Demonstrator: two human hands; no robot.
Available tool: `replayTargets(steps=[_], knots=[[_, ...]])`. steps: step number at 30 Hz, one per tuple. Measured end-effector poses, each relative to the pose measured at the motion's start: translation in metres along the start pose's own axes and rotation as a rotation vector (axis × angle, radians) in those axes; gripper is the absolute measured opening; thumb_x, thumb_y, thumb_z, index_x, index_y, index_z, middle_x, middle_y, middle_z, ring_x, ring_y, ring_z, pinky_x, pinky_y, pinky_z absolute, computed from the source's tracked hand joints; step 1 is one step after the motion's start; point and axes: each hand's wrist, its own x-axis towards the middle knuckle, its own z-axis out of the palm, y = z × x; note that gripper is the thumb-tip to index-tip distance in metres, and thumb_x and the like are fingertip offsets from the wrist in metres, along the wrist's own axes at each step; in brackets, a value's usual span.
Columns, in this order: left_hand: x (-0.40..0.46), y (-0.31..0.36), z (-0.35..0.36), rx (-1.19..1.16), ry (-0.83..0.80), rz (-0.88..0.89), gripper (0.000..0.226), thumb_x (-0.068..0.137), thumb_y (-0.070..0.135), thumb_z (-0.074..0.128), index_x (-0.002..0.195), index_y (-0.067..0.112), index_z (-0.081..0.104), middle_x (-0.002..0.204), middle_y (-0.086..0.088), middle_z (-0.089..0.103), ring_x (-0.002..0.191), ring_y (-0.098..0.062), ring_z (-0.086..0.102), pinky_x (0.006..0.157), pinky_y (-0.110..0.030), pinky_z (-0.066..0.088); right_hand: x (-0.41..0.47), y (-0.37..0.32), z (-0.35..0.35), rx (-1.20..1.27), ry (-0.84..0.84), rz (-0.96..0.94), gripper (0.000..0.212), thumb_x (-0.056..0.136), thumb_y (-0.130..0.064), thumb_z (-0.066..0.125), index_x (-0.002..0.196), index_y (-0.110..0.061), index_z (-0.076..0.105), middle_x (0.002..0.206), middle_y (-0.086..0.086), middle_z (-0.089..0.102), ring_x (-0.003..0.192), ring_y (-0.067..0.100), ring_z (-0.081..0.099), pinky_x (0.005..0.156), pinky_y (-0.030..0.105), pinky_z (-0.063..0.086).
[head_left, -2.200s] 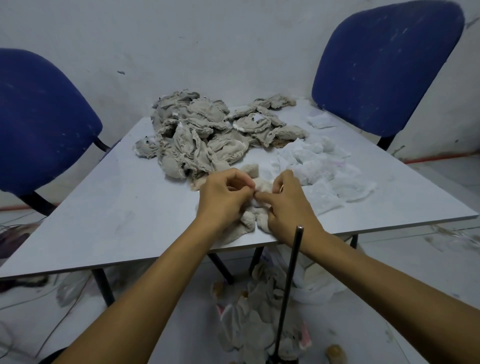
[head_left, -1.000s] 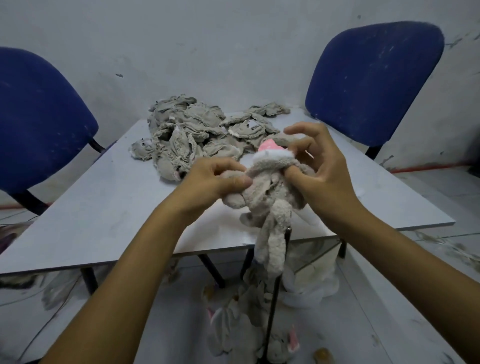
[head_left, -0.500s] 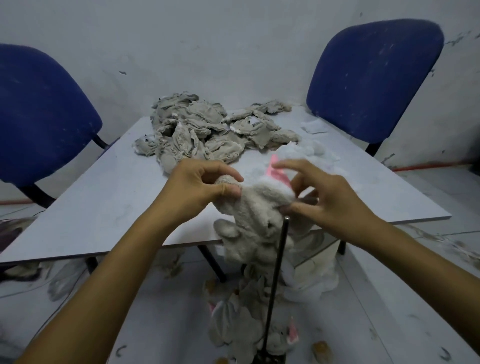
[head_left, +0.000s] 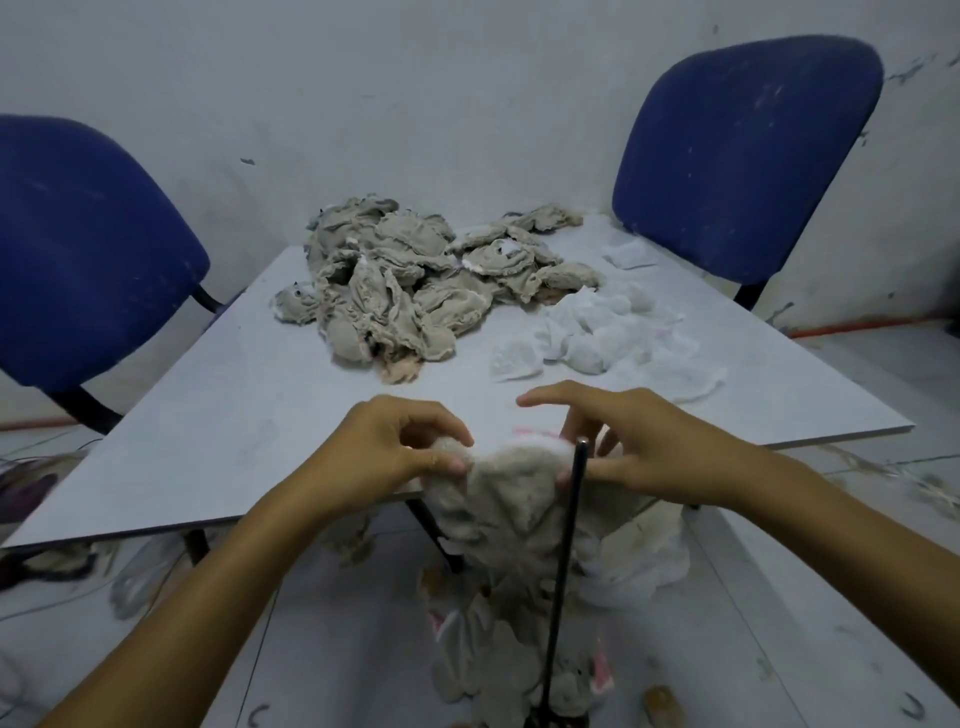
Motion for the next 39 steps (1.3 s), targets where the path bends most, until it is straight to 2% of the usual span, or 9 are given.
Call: replayTargets(steps=[3, 10, 15, 19, 24, 29, 32, 36, 39], knots=[[0.005, -0.015, 0.004, 0.129, 0.057, -0.021, 0.018, 0.087, 0.029, 0.074, 0.103, 0.037, 0.071, 0.111, 0.019, 0.068, 0.105, 0.001, 0.061, 0.090, -0.024, 0.050, 0.008, 0.003, 0.003, 0.074, 0.054, 0.083, 0.040, 0.084, -0.059, 0.063, 0.122, -0.052, 0.055, 0.098, -0.019, 0.062, 0.090, 0.004, 0.061, 0.081, 0.024, 0.053], [0.044, -0.043, -0.006, 0.531, 0.086, -0.246, 0.062, 0.100, 0.040, 0.050, 0.154, 0.018, 0.028, 0.163, -0.003, 0.018, 0.148, -0.022, 0.018, 0.119, -0.039, 0.022, 0.032, 0.006, 0.019, -0.208, -0.059, 0.073, 0.022, 0.097, -0.036, 0.059, 0.119, -0.035, 0.062, 0.097, -0.013, 0.054, 0.084, 0.002, 0.050, 0.083, 0.032, 0.047], [0.045, -0.037, 0.006, 0.467, 0.179, -0.127, 0.039, 0.097, 0.032, 0.056, 0.135, 0.020, 0.053, 0.137, 0.000, 0.050, 0.115, -0.017, 0.052, 0.097, -0.032, 0.042, 0.043, 0.013, 0.026, -0.099, 0.072, 0.088, 0.024, 0.097, -0.028, 0.060, 0.121, -0.033, 0.062, 0.100, -0.011, 0.054, 0.081, 0.001, 0.053, 0.074, 0.015, 0.042], [0.041, -0.021, 0.029, 0.396, 0.208, 0.063, 0.024, 0.094, 0.026, 0.065, 0.117, 0.020, 0.067, 0.099, 0.005, 0.056, 0.088, -0.011, 0.054, 0.078, -0.024, 0.040, 0.046, 0.020, 0.036, -0.065, 0.187, 0.114, 0.042, 0.095, -0.019, 0.061, 0.133, -0.036, 0.053, 0.117, -0.008, 0.051, 0.091, 0.004, 0.053, 0.081, 0.026, 0.048], [0.044, 0.002, 0.036, -0.231, 0.221, -0.089, 0.005, 0.091, 0.014, 0.069, 0.092, 0.019, 0.072, 0.085, 0.002, 0.070, 0.083, -0.015, 0.065, 0.089, -0.037, 0.052, 0.046, 0.017, 0.045, 0.081, 0.415, -0.002, 0.060, 0.087, -0.014, 0.073, 0.136, -0.036, 0.047, 0.118, -0.011, 0.057, 0.103, 0.005, 0.053, 0.078, 0.018, 0.047], [0.046, 0.018, 0.044, -0.899, 0.048, -0.257, 0.030, 0.094, -0.007, 0.052, 0.109, 0.014, 0.066, 0.081, -0.014, 0.055, 0.090, -0.030, 0.061, 0.090, -0.044, 0.057, 0.043, 0.008, 0.040, 0.318, 0.536, 0.011, 0.028, 0.082, -0.012, 0.079, 0.104, -0.025, 0.068, 0.102, -0.011, 0.062, 0.097, 0.008, 0.062, 0.074, 0.017, 0.052], [0.046, 0.025, 0.046, -1.029, 0.026, -0.287, 0.023, 0.096, -0.006, 0.051, 0.098, 0.007, 0.069, 0.087, -0.018, 0.065, 0.085, -0.026, 0.069, 0.078, -0.035, 0.061, 0.037, 0.009, 0.030, 0.449, 0.405, 0.078, 0.022, 0.080, -0.018, 0.081, 0.098, -0.023, 0.069, 0.100, -0.007, 0.062, 0.091, 0.009, 0.062, 0.076, 0.018, 0.050], [0.045, 0.027, 0.045, -1.038, 0.060, -0.299, 0.017, 0.096, -0.003, 0.053, 0.099, 0.006, 0.067, 0.094, -0.015, 0.074, 0.083, -0.022, 0.073, 0.067, -0.028, 0.060, 0.029, 0.008, 0.028, 0.631, 0.318, 0.122, 0.039, 0.079, -0.007, 0.080, 0.112, -0.017, 0.062, 0.099, 0.019, 0.065, 0.087, 0.032, 0.065, 0.080, 0.045, 0.058], [0.044, 0.029, 0.044, -1.018, 0.041, -0.280, 0.016, 0.095, -0.002, 0.054, 0.098, 0.006, 0.068, 0.094, -0.014, 0.074, 0.084, -0.021, 0.072, 0.071, -0.031, 0.060, 0.027, 0.006, 0.030, 0.708, 0.357, 0.145, 0.034, 0.079, -0.006, 0.080, 0.109, -0.014, 0.065, 0.095, 0.014, 0.070, 0.080, 0.022, 0.066, 0.071, 0.041, 0.059]])
